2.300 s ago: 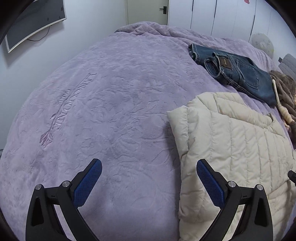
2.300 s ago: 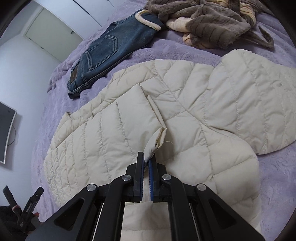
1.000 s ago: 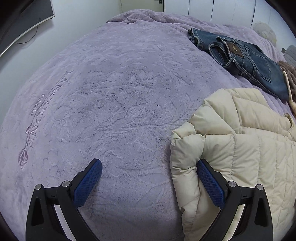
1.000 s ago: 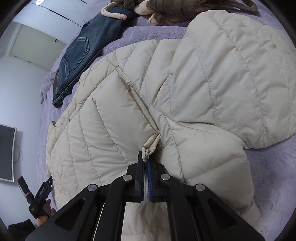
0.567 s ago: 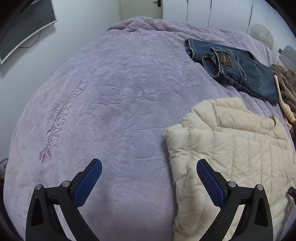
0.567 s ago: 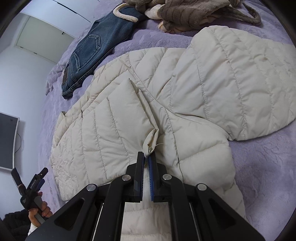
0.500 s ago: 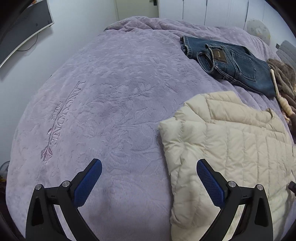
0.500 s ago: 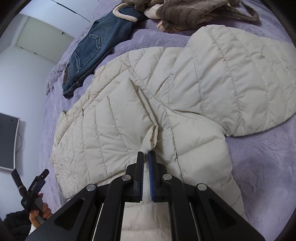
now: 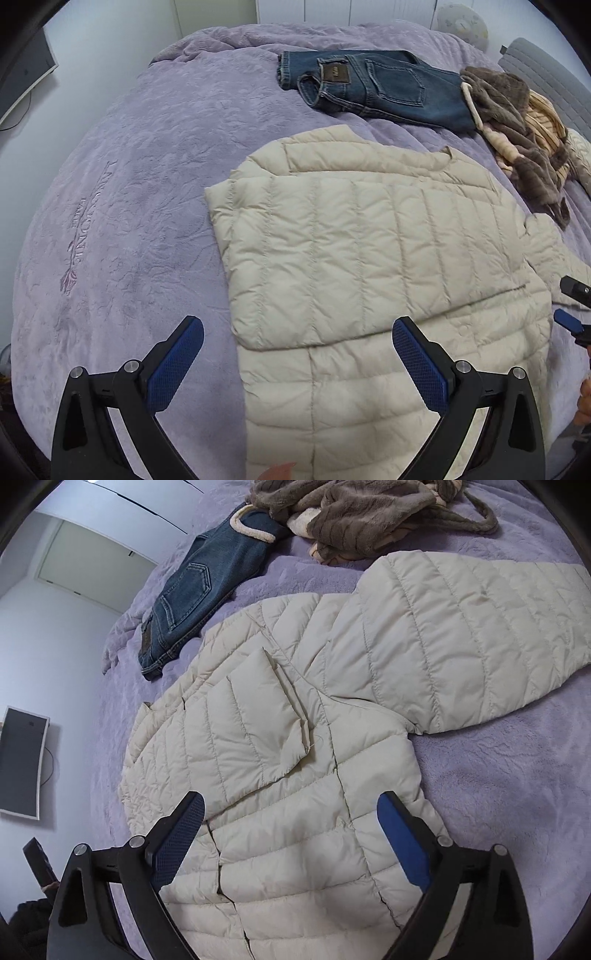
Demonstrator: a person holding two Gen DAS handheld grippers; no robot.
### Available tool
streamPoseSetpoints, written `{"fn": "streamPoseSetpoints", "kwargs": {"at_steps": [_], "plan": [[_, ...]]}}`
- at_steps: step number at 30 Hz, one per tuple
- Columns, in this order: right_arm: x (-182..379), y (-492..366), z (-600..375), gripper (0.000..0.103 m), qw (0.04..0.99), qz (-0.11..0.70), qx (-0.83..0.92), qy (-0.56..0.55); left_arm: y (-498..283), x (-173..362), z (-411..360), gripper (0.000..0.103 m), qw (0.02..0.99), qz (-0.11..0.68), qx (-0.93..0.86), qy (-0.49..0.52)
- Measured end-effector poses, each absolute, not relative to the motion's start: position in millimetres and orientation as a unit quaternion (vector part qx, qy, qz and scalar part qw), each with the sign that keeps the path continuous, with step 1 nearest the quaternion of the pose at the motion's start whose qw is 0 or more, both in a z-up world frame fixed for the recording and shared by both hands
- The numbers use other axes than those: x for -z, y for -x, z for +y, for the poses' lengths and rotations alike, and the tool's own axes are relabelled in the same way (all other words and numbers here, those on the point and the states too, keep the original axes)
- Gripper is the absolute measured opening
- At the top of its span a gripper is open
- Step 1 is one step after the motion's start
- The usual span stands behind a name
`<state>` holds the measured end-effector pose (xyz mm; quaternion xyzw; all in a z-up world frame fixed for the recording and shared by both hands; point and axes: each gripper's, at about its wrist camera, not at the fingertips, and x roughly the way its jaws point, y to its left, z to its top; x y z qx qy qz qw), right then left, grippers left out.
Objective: Fold large clothes
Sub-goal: 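Grasp the other sleeve cuff with the right tool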
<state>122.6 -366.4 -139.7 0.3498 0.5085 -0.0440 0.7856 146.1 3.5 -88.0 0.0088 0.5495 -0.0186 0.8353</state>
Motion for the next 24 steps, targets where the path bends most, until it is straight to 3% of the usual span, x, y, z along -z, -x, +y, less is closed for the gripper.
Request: {"fn": "streamPoseSetpoints", "kwargs": {"at_steps": [4, 7, 24], "plan": [[134, -112, -374, 0.096, 0.777, 0.508, 0.043, -0.369, -135, 85, -22, 0.102, 0.823, 0.566, 0.044, -0.006], [131, -100, -385, 0.103, 0.773, 0.504, 0.049, -0.381, -126, 80, -44, 0.102, 0.819, 0.571, 0.060, -0.005], [123, -35, -479, 0.103, 0.760, 0.473, 0.114, -0.431, -120, 86, -160, 0.102, 0.780, 0.616, 0.098, -0.047]]}}
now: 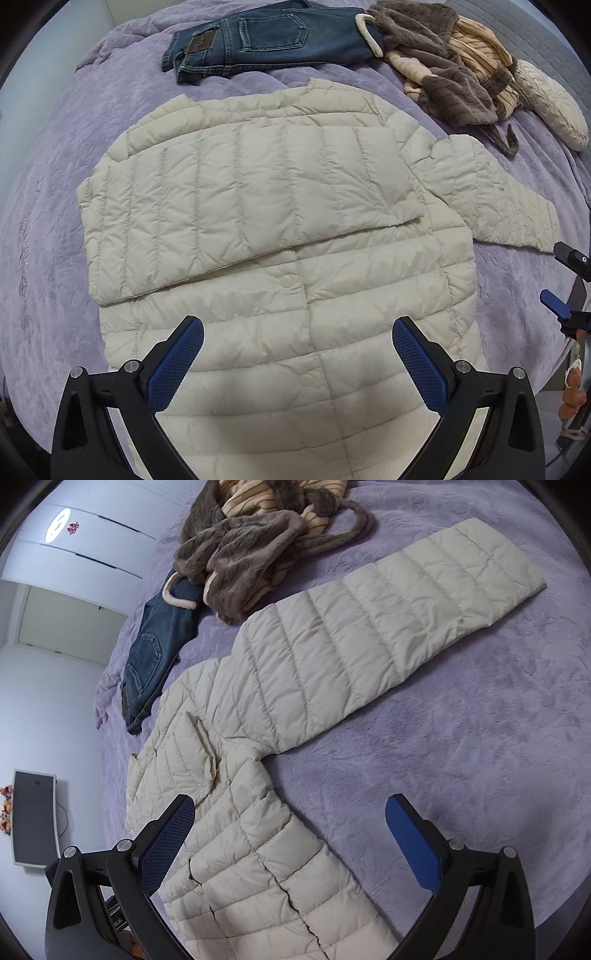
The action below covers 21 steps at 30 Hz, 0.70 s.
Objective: Fold large clothes
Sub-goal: 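Grasp the other sleeve cuff with the right tool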
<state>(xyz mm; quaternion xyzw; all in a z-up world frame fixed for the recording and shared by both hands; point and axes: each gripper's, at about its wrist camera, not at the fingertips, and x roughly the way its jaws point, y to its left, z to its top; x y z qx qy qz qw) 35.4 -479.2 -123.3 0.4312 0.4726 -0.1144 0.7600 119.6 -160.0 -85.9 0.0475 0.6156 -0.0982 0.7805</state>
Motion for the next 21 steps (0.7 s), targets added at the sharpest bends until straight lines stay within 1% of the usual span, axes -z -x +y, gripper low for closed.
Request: {"fn": "streamPoseSetpoints", "kwargs": {"at_steps": [11, 15, 21], "plan": [[160, -20, -571, 0.103, 0.707, 0.459, 0.171, -0.511, -130, 84, -233, 0.102, 0.772, 0.620, 0.126, -0.065], [180, -18, -602, 0.103, 0.687, 0.435, 0.179, -0.554, -134, 89, -251, 0.102, 0.768, 0.624, 0.130, -0.071], [204, -22, -647, 0.103, 0.666, 0.367, 0.186, -0.622, -141, 98, -267, 0.102, 0.762, 0.630, 0.124, -0.080]]}}
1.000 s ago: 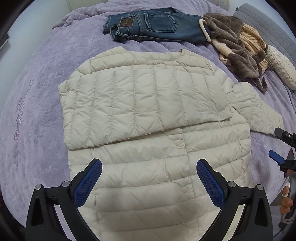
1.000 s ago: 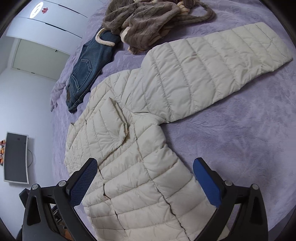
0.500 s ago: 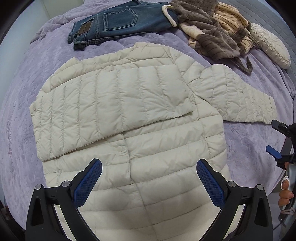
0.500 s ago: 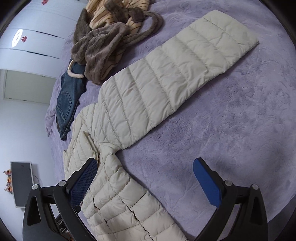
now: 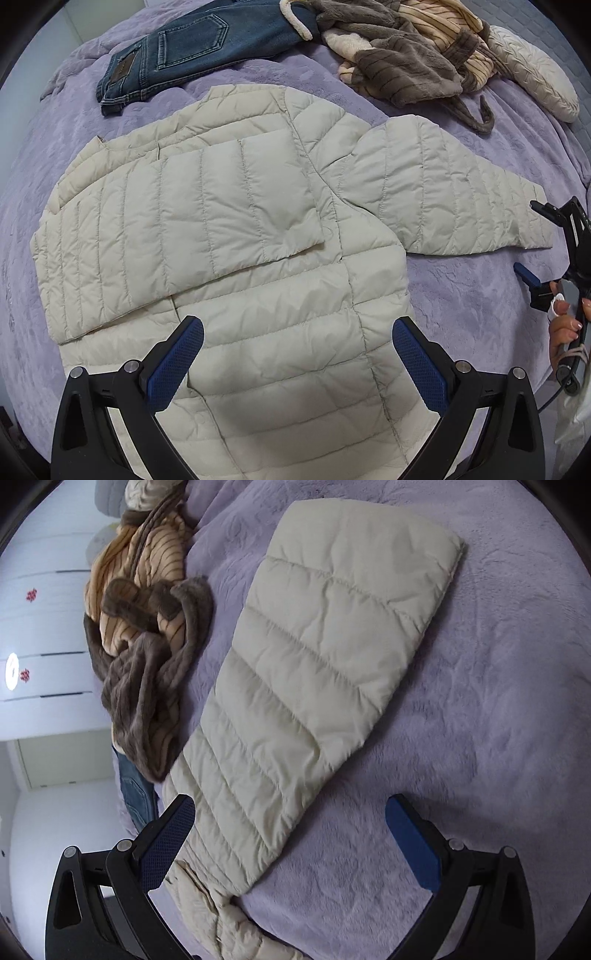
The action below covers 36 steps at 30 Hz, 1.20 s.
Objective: Fold large clothes
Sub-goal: 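Grasp the other sleeve cuff with the right tool, then fold the held sleeve over the jacket body with the right tool and release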
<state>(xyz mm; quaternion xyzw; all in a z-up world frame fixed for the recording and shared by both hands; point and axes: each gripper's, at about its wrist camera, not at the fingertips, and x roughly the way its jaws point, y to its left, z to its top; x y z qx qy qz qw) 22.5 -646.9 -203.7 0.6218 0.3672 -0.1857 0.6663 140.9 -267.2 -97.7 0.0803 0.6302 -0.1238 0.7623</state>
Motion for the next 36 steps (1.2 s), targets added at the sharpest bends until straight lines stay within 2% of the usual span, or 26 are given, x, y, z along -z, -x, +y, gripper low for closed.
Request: {"fn": "streamPoseSetpoints", "kwargs": {"at_steps": [6, 8, 9, 10, 11, 12, 13, 15, 27, 36], "plan": [[223, -38, -667, 0.102, 0.650, 0.318, 0.162, -0.671, -144, 103, -276, 0.102, 0.760, 0.634, 0.123, -0.080], [223, -40, -669, 0.101, 0.648, 0.297, 0.151, -0.685, -145, 104, -277, 0.102, 0.760, 0.633, 0.123, -0.079], [223, -40, -669, 0.096, 0.645, 0.288, 0.144, -0.693, -145, 104, -277, 0.102, 0.760, 0.633, 0.122, -0.079], [223, -40, -670, 0.082, 0.642, 0.282, 0.138, -0.700, -145, 104, -277, 0.102, 0.760, 0.633, 0.121, -0.079], [224, -40, -671, 0.073, 0.638, 0.280, 0.134, -0.705, -145, 104, -276, 0.102, 0.761, 0.633, 0.121, -0.078], [225, -41, -671, 0.058, 0.633, 0.280, 0.129, -0.710, -146, 103, -275, 0.102, 0.761, 0.632, 0.120, -0.078], [227, -42, -671, 0.036, 0.630, 0.275, 0.120, -0.716, -146, 103, -274, 0.102, 0.762, 0.632, 0.119, -0.077], [225, -44, -670, 0.011, 0.629, 0.263, 0.104, -0.724, -146, 102, -269, 0.102, 0.764, 0.631, 0.117, -0.075], [148, -82, -638, 0.011, 0.707, 0.253, 0.027, -0.661, -152, 98, -212, 0.102, 0.780, 0.620, 0.077, -0.052], [85, -149, -554, 0.011, 0.778, 0.298, -0.047, -0.552, -163, 88, -136, 0.102, 0.807, 0.589, 0.029, -0.028]]}}
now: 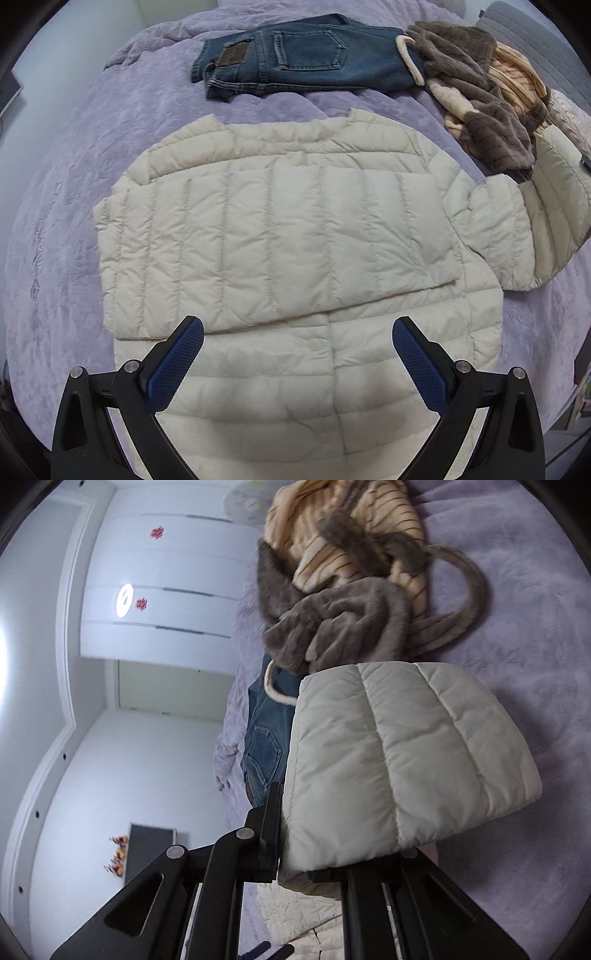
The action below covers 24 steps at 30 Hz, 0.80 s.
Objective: Fold large clothes
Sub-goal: 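Fold the held sleeve over the jacket body with the right tool and release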
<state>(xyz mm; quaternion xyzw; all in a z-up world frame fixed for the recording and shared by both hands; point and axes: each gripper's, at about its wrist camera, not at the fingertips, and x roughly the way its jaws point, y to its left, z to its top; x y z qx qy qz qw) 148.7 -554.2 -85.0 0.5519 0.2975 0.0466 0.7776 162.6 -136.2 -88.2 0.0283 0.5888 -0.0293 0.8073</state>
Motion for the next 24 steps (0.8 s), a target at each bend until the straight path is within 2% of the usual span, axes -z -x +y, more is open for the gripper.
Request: {"fn": "streamPoseSetpoints", "kwargs": {"at_steps": [8, 16, 23, 24], "plan": [[63, -219, -414, 0.011, 0.835, 0.387, -0.130, -0.369, -168, 92, -60, 0.102, 0.819, 0.573, -0.026, 0.017], [122, -248, -291, 0.011, 0.830, 0.490, -0.169, -0.204, -169, 111, -18, 0.102, 0.823, 0.564, -0.047, 0.056], [164, -247, -279, 0.013, 0.819, 0.529, -0.125, -0.183, -180, 128, -21, 0.102, 0.827, 0.557, -0.024, 0.071], [164, -248, -279, 0.021, 0.820, 0.531, -0.117, -0.179, -181, 129, -22, 0.102, 0.827, 0.557, -0.021, 0.072]]}}
